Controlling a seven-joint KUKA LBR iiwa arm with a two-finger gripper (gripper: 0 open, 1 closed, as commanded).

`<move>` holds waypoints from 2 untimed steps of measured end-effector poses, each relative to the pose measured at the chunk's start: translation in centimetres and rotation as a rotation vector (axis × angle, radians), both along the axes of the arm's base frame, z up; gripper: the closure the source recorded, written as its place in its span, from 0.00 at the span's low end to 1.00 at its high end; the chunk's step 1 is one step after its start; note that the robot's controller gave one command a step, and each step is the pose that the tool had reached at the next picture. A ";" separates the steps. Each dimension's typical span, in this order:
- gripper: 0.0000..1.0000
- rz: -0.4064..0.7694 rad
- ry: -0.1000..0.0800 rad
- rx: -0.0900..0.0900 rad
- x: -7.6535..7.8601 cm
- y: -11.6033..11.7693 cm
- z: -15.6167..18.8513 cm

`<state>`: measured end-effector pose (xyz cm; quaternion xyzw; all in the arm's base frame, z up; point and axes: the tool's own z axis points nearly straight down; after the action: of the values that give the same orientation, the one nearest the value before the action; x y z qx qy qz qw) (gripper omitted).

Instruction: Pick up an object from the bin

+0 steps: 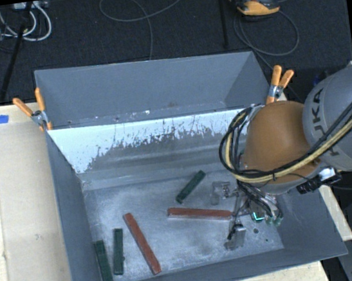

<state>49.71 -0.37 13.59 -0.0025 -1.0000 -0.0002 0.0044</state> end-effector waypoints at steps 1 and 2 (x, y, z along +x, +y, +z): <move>0.00 -0.006 -0.017 0.001 5.2 3.6 -6.6; 1.00 -0.008 -0.022 0.001 5.3 3.5 -6.1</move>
Offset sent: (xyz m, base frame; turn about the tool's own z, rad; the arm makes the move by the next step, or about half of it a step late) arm 0.0490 0.0338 -0.0640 0.0085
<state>55.01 3.10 7.52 -0.0064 -1.0000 -0.0005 -0.0063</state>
